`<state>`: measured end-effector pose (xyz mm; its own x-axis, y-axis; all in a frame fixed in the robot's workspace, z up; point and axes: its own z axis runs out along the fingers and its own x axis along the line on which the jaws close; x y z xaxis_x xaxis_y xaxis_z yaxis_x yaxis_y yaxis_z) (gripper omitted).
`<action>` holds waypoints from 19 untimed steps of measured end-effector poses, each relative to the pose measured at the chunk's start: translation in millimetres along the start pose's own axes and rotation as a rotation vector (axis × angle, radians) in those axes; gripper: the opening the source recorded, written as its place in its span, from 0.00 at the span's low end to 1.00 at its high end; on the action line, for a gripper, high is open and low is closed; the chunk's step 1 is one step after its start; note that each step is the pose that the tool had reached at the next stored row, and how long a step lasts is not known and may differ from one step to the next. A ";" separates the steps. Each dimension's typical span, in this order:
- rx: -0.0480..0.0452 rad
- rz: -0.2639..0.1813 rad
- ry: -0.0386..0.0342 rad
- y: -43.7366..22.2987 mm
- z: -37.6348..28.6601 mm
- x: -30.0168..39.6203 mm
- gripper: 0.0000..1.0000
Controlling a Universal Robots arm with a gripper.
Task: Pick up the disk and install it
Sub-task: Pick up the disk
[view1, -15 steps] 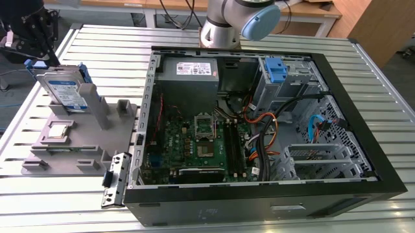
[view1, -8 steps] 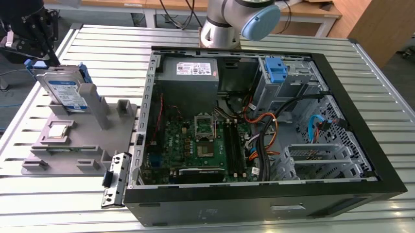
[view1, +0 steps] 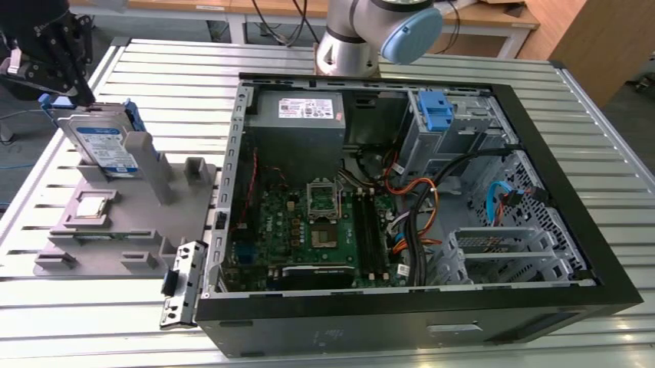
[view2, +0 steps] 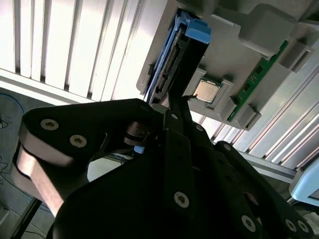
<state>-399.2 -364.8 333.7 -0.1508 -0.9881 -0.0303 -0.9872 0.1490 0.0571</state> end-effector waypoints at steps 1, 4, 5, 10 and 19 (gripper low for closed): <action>0.0000 0.000 0.0000 0.0 0.0 0.0 0.17; 0.0000 -0.001 0.0000 0.0 0.0 0.0 0.29; 0.0000 -0.001 0.0000 0.0 0.0 0.0 0.35; -0.0001 -0.002 0.0001 0.0 0.0 0.0 0.53; 0.0036 -0.030 0.0010 -0.1 1.5 0.0 0.59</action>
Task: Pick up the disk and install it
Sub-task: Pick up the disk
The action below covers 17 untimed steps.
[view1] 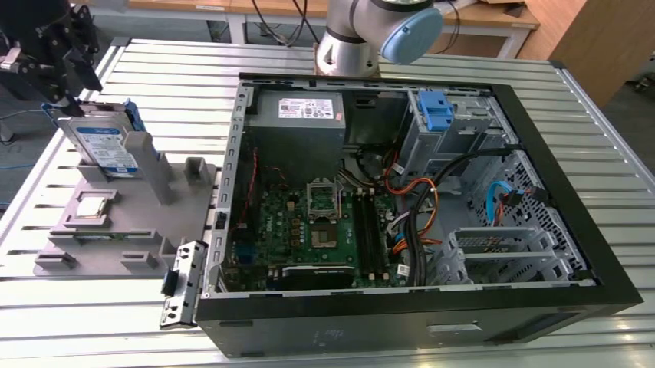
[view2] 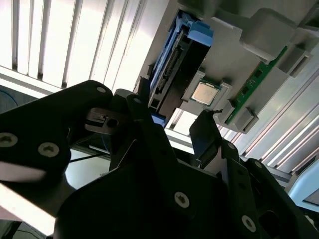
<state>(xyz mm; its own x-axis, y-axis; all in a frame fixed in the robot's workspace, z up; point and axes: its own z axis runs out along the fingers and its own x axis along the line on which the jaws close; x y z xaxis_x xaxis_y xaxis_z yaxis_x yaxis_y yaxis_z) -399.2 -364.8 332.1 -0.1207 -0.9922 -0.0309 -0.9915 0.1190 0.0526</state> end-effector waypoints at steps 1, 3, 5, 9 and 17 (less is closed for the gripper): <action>0.0006 -0.008 0.0003 0.0 0.4 0.0 0.59; 0.0019 -0.025 0.0010 -0.1 1.1 0.0 0.59; 0.0034 -0.041 0.0016 -0.1 2.1 0.1 0.59; 0.0052 -0.072 0.0029 -0.2 4.8 0.2 0.59; 0.0132 -0.131 0.0050 -0.5 10.5 0.3 0.59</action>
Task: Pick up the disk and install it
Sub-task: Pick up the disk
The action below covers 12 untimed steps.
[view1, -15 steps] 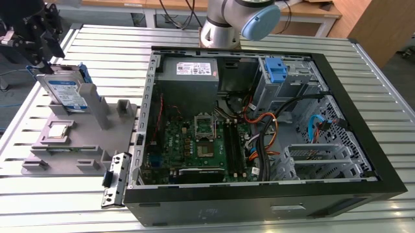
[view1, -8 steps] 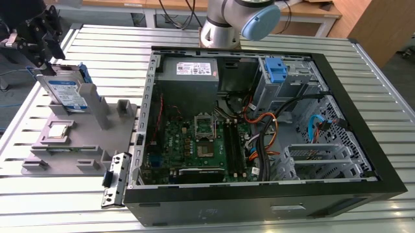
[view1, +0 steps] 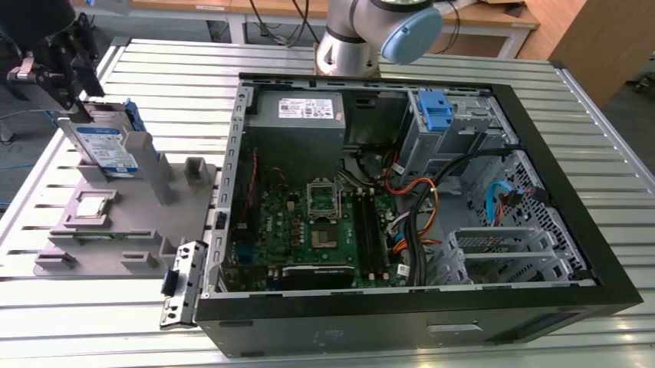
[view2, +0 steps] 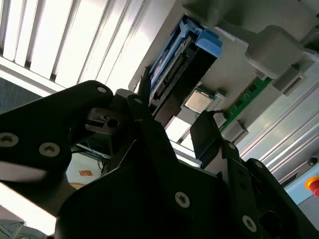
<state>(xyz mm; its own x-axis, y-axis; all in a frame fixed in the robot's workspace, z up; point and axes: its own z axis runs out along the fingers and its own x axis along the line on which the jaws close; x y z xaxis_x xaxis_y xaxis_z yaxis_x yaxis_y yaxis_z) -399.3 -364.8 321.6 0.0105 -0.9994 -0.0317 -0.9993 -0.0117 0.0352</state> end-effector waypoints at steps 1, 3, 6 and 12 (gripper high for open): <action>0.0009 -0.004 0.0002 0.3 0.5 0.0 0.59; 0.0017 -0.007 0.0003 1.7 1.1 0.0 0.59; 0.0023 -0.008 0.0003 4.0 1.9 0.0 0.59; 0.0030 0.005 -0.0001 4.8 4.2 0.1 0.59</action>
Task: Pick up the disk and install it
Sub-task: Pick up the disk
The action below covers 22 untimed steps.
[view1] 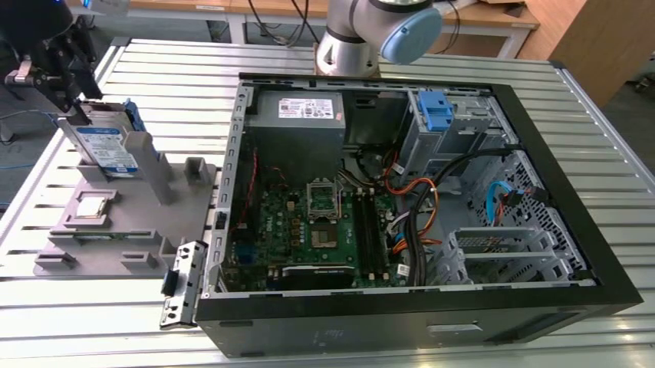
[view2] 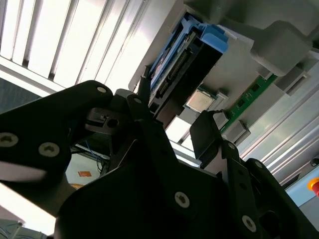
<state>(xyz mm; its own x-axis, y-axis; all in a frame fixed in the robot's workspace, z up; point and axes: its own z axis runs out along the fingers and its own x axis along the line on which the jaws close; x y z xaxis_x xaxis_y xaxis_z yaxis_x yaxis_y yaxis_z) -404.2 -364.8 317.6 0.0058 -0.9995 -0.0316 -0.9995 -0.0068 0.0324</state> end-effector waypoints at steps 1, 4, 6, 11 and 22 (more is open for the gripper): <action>0.0000 0.000 0.0000 0.0 0.0 0.0 0.59; 0.0001 0.000 -0.0001 0.0 0.1 0.0 0.59; 0.0004 0.001 -0.0002 0.0 0.4 -1.1 0.59; 0.0004 0.003 -0.0005 0.1 1.8 -3.8 0.59; 0.0001 0.003 -0.0005 -0.2 12.1 -3.6 0.59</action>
<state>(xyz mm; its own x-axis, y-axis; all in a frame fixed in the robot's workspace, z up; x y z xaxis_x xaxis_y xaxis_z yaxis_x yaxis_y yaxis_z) -404.4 -360.8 305.7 0.0026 -0.9995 -0.0320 -0.9995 -0.0036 0.0324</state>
